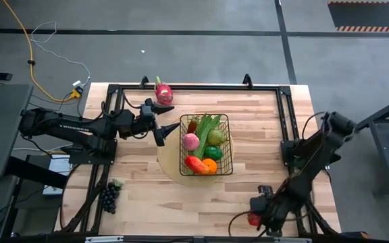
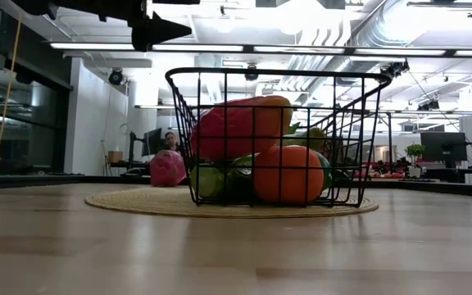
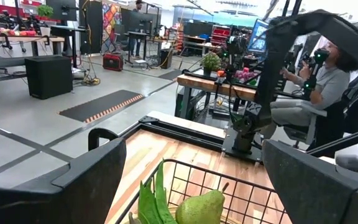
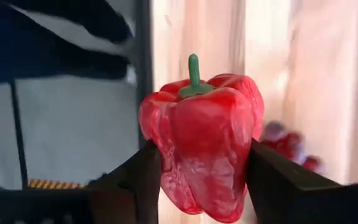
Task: Build produce basket
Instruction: Put the red bell pepper into the wire basket
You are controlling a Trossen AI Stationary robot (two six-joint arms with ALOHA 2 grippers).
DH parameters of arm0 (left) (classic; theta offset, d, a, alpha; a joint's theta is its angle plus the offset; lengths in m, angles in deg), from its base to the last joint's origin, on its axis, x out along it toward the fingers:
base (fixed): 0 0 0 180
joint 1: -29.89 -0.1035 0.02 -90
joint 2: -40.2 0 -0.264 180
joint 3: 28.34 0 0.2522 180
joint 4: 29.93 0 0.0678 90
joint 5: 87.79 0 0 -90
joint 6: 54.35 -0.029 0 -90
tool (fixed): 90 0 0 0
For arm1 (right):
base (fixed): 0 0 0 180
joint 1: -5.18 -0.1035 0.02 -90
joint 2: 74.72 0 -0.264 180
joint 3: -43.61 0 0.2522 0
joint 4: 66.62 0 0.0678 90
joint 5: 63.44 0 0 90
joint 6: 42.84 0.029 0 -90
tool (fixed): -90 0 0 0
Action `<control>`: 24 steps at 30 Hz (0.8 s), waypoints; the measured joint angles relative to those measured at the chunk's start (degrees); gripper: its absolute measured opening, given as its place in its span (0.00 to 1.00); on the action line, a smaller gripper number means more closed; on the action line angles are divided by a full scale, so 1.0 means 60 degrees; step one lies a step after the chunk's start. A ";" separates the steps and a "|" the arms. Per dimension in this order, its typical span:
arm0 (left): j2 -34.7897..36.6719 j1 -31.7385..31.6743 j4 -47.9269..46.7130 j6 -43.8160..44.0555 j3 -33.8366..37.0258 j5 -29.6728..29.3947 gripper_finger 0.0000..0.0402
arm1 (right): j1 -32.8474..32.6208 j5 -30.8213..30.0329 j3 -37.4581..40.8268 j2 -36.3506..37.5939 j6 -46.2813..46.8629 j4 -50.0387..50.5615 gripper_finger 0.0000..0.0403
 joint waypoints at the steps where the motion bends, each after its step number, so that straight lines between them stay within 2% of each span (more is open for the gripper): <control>1: 0.0000 0.0000 -0.0001 0.0000 0.0000 0.0004 0.91 | 0.0056 -0.0227 0.0000 0.0372 -0.0124 0.0033 0.43; 6: 0.0085 0.0000 -0.0013 0.0122 0.0000 0.0029 0.91 | 0.1202 -0.1850 -0.0018 0.2378 -0.1490 -0.0002 0.43; 10: 0.0502 0.0004 -0.0011 0.0825 -0.0011 0.0418 0.91 | 0.3101 -0.3615 -0.0018 0.3565 -0.3101 -0.0062 0.43; 13: 0.0960 0.0007 0.0025 0.1259 -0.0019 0.0954 0.91 | 0.4585 -0.4238 -0.0018 0.4086 -0.4582 -0.0803 0.43; 16: 0.1376 0.0007 0.0010 0.1604 -0.0022 0.1382 0.91 | 0.5846 -0.3740 -0.0022 0.4352 -0.5935 -0.1766 0.43; 20: 0.1815 0.0011 0.0010 0.1844 -0.0022 0.1369 0.91 | 0.7087 -0.2365 0.0067 0.4414 -0.6566 -0.2147 0.43; 24: 0.2078 0.0011 0.0007 0.1858 -0.0022 0.1302 0.91 | 0.7696 -0.1036 0.1393 0.4575 -0.6561 -0.3717 0.43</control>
